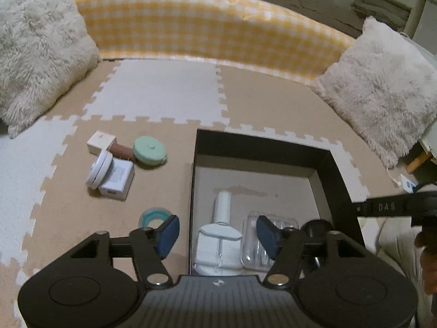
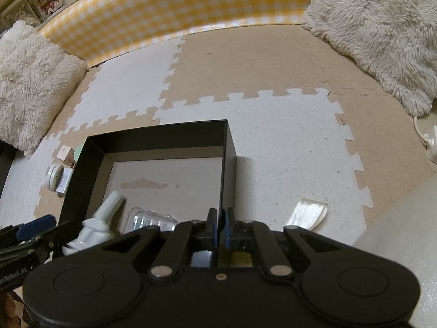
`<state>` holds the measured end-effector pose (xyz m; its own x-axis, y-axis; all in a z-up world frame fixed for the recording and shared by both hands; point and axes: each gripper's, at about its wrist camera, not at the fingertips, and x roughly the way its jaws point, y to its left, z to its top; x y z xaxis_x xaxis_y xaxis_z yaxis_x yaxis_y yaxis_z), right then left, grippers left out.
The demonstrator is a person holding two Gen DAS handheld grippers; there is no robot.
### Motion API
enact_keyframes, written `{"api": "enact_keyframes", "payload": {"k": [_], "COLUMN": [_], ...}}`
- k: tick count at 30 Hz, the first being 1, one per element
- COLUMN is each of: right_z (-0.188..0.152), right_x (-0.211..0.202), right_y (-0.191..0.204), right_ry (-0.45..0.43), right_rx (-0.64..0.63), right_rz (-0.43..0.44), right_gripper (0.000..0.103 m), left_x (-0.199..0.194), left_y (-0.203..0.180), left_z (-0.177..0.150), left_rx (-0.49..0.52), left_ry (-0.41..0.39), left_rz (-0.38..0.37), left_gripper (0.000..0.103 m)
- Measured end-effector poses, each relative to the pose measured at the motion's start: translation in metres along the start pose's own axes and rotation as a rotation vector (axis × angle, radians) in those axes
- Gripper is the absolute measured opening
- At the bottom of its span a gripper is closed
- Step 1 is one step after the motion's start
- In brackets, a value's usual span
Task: Organize rigid objects
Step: 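Carry the white tool into the black box and open the left gripper, then move the left gripper back over the white round tape measure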
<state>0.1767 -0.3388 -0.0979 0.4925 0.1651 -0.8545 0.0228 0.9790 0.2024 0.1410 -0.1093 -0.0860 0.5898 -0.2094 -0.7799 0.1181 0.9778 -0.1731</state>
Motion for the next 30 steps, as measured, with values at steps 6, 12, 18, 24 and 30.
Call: {"api": "enact_keyframes", "payload": {"k": [6, 12, 18, 24, 30], "right_z": [0.0, 0.0, 0.0, -0.001, -0.001], "right_x": [0.0, 0.0, 0.0, 0.001, 0.001], "right_y": [0.0, 0.0, 0.0, 0.001, 0.002], "right_ry": [0.001, 0.001, 0.002, 0.004, 0.004], "right_rx": [0.001, 0.001, -0.001, -0.008, -0.015], "right_rz": [0.001, 0.0, -0.001, -0.006, -0.01], "right_gripper": [0.006, 0.006, 0.006, 0.006, 0.006], "left_x": [-0.004, -0.009, -0.014, -0.017, -0.023], "left_y": [-0.003, -0.007, -0.01, -0.011, -0.011], "left_z": [-0.007, -0.01, -0.01, -0.01, -0.009], "left_rx": [0.032, 0.061, 0.075, 0.09, 0.095], "left_ry": [0.053, 0.08, 0.081, 0.085, 0.061], "left_rz": [-0.017, -0.033, -0.037, -0.041, -0.045], "left_gripper": [0.073, 0.084, 0.094, 0.101, 0.103]}}
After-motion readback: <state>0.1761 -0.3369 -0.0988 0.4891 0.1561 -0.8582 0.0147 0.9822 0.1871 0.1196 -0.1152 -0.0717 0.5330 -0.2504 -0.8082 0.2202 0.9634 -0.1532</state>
